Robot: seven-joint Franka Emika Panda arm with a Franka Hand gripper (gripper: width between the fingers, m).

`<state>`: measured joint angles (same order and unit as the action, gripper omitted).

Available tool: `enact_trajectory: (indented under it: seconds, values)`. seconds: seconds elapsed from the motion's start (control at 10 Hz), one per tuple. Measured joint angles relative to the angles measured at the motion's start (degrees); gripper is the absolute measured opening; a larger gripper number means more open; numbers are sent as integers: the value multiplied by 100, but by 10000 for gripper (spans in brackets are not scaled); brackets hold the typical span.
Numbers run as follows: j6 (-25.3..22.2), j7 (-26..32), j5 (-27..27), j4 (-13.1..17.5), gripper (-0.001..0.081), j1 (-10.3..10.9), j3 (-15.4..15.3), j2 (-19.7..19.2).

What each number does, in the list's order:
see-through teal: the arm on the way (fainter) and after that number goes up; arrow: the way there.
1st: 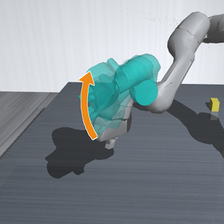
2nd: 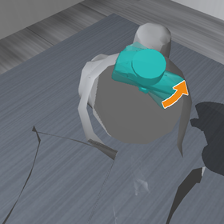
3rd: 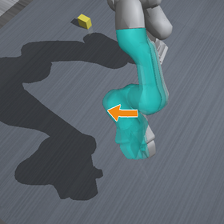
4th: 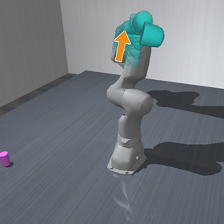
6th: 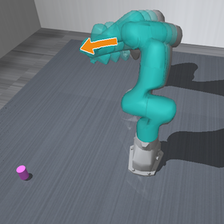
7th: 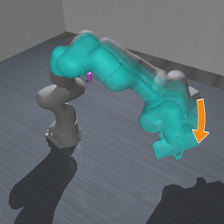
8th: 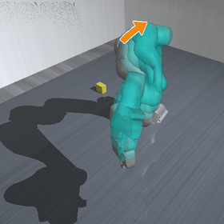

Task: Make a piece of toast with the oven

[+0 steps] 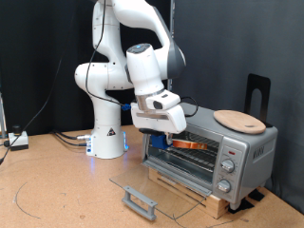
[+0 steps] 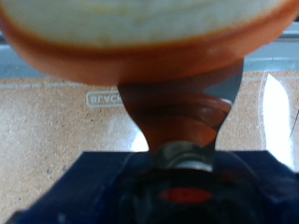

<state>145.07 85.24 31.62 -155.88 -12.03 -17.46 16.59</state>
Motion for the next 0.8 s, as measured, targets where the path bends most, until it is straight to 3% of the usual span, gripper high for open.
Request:
enact_trajectory:
  seconds: [0.8]
  values:
    - [12,465,-326,-46,417,-389,100,-8]
